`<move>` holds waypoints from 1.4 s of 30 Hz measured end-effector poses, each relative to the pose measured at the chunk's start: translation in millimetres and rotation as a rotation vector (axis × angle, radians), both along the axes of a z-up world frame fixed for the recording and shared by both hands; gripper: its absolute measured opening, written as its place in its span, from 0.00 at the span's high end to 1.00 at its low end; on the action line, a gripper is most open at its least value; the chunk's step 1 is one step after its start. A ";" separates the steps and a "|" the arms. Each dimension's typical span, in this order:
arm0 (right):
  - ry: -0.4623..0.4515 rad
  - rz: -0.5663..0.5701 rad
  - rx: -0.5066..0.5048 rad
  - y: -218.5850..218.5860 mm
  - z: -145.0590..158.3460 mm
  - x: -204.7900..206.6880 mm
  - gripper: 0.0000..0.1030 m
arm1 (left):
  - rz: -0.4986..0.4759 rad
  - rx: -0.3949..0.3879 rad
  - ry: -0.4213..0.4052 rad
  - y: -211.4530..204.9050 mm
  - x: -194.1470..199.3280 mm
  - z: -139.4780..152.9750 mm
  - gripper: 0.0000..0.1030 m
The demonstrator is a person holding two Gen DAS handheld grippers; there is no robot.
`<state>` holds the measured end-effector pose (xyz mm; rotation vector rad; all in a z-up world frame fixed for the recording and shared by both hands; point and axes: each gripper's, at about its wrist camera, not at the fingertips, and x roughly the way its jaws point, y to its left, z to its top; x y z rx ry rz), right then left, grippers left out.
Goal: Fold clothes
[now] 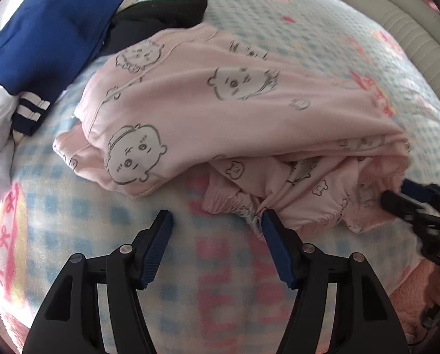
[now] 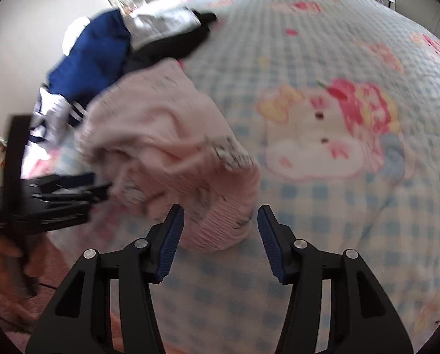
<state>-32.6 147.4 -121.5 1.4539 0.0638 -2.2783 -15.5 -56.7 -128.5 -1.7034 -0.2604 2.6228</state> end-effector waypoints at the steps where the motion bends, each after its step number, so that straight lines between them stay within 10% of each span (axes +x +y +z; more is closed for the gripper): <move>1: 0.000 -0.015 0.023 -1.2 -4.4 -2.5 0.48 | -0.002 0.022 0.013 -2.0 2.3 2.9 0.37; 11: 0.125 -0.138 0.159 16.9 11.1 -29.3 0.48 | -0.058 -0.146 -0.059 8.3 -0.5 -13.9 0.36; 18: -0.034 0.009 -0.014 0.8 -16.0 -31.1 0.43 | -0.049 0.040 0.093 9.6 -23.7 1.5 0.36; 20: -0.028 -0.005 -0.016 -4.0 -15.4 -35.8 0.47 | -0.038 0.082 -0.010 12.1 -39.0 -13.5 0.62; 22: 0.003 -0.014 -0.034 -5.8 -7.5 -38.5 0.77 | -0.039 0.078 -0.046 17.8 -43.7 -10.5 0.77; 23: 0.033 -0.037 -0.052 -2.7 2.4 -39.3 0.89 | -0.045 0.079 -0.030 20.0 -43.5 -3.4 0.84; 30: 0.305 -0.224 -0.019 53.1 85.3 -32.9 0.93 | 0.023 0.273 0.279 -5.1 -17.5 95.2 0.85; 36: 0.363 -0.292 0.022 75.4 109.9 -15.2 0.92 | 0.006 0.210 0.423 -3.0 3.2 140.8 0.85; 42: 0.344 -0.370 0.006 89.6 105.9 -3.5 0.91 | -0.069 0.115 0.208 12.1 -12.0 81.0 0.72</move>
